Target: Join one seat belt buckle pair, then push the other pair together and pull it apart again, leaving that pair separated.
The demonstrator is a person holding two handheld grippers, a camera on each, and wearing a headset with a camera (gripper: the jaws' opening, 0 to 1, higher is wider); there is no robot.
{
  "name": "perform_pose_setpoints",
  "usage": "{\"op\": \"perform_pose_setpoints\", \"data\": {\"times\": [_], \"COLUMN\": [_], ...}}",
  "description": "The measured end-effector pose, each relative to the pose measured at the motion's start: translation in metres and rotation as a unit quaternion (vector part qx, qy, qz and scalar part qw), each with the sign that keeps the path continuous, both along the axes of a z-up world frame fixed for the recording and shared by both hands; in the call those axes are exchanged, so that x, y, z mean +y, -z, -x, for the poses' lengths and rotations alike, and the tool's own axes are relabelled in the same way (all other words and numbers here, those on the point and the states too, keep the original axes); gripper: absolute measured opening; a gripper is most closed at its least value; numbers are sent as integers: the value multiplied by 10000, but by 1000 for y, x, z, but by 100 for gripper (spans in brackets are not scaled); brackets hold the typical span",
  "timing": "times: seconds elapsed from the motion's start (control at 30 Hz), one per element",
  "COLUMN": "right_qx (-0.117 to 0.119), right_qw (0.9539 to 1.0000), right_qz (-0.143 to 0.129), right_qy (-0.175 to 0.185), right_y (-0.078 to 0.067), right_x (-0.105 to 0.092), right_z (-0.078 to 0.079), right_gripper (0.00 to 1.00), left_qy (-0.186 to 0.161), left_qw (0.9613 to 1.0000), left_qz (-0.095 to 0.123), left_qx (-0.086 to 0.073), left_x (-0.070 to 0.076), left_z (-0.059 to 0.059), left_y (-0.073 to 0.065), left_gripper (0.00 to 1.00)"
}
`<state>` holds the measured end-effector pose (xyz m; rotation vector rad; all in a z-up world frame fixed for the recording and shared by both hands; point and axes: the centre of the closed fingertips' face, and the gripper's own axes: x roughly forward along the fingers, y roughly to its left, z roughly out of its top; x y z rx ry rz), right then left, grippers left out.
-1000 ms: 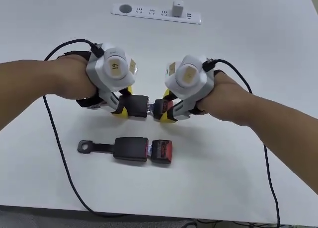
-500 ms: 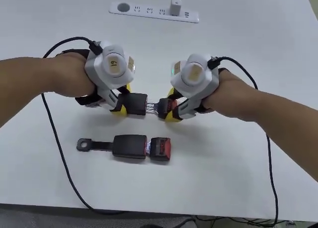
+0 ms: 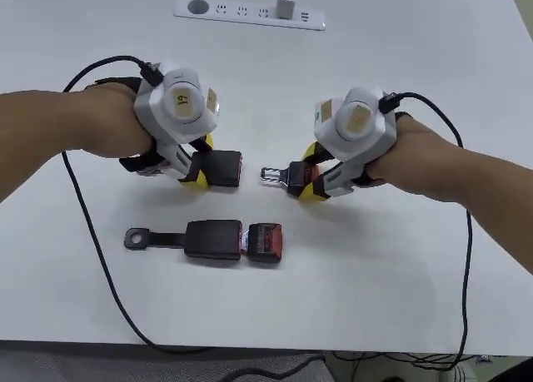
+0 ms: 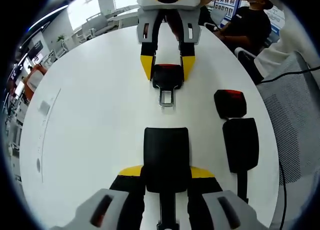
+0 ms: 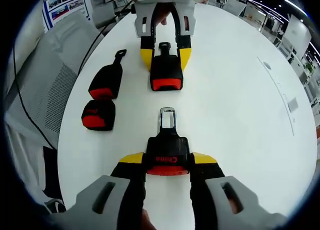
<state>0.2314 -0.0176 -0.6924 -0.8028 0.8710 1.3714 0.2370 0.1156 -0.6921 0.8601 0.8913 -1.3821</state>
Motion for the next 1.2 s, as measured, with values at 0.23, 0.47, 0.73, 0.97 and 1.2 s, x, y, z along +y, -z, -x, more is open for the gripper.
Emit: {"op": "perform_pose_setpoints", "data": {"times": [0.23,0.47,0.73,0.97,1.2], "right_qx": [-18,-13,-35,-85,-202], "right_qw": [10000,9998,9996,9992,9982], "right_qz": [90,218,269,303,5], "right_qy": [30,27,30,243,566], "right_y": [5,5,2,3,-3], "right_x": [-26,-49,-58,-61,-57], "right_z": [-3,-2,-1,-9,-9], "right_gripper": [33,33,34,41,47], "left_qy": [21,-41,-72,-116,-332], "left_qw": [10000,9999,9997,9994,9991], "left_qz": [-76,-130,-217,-335,-220], "left_qx": [-1,14,9,2,-110], "left_x": [0,1,1,2,4], "left_z": [0,-1,-1,-3,-6], "left_y": [1,1,2,3,1], "left_gripper": [32,32,33,34,52]}}
